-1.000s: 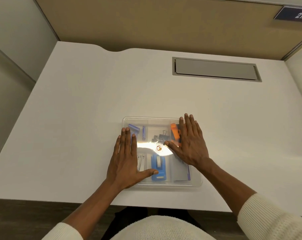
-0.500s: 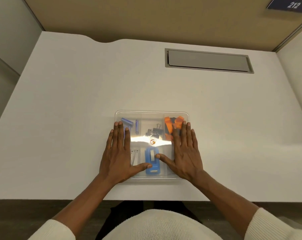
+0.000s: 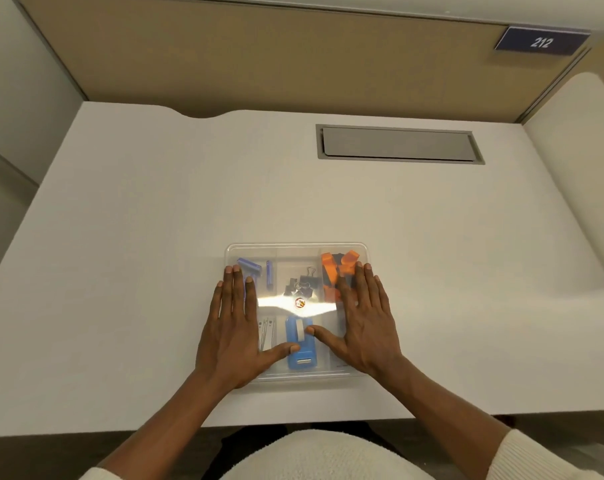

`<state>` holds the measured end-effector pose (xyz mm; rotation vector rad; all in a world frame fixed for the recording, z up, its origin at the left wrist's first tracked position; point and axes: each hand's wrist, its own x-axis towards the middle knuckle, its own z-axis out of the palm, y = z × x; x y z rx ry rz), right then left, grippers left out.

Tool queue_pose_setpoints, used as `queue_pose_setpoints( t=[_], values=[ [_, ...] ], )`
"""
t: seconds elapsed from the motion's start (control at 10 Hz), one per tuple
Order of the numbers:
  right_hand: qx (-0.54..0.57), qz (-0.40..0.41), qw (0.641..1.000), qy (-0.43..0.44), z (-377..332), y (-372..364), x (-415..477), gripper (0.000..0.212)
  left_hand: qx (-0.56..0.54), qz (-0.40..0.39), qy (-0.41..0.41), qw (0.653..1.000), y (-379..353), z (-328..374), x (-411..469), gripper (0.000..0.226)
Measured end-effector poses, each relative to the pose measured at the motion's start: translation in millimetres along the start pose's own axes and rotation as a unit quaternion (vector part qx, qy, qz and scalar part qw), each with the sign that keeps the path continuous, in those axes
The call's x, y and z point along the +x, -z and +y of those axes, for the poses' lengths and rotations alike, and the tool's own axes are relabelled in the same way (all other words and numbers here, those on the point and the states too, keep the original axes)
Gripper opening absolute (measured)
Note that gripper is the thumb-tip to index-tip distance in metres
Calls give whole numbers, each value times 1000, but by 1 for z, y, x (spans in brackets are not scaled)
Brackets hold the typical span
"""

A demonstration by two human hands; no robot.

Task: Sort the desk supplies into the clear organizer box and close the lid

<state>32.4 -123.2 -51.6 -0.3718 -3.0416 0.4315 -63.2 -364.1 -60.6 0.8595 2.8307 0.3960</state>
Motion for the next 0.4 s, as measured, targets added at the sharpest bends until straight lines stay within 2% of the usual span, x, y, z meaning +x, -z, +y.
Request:
queue_pose_setpoints(
  t=[0.1, 0.2, 0.4],
  values=[
    [7, -13, 1000, -10, -2, 9, 5, 118, 7, -9, -2, 1000, 3, 0, 0, 143],
    [8, -2, 1000, -8, -4, 26, 15, 108, 16, -13, -3, 1000, 14, 2, 2, 143],
    [22, 21, 1000, -6, -9, 53, 36, 103, 12, 25, -41, 999, 49, 15, 20, 142]
  ],
)
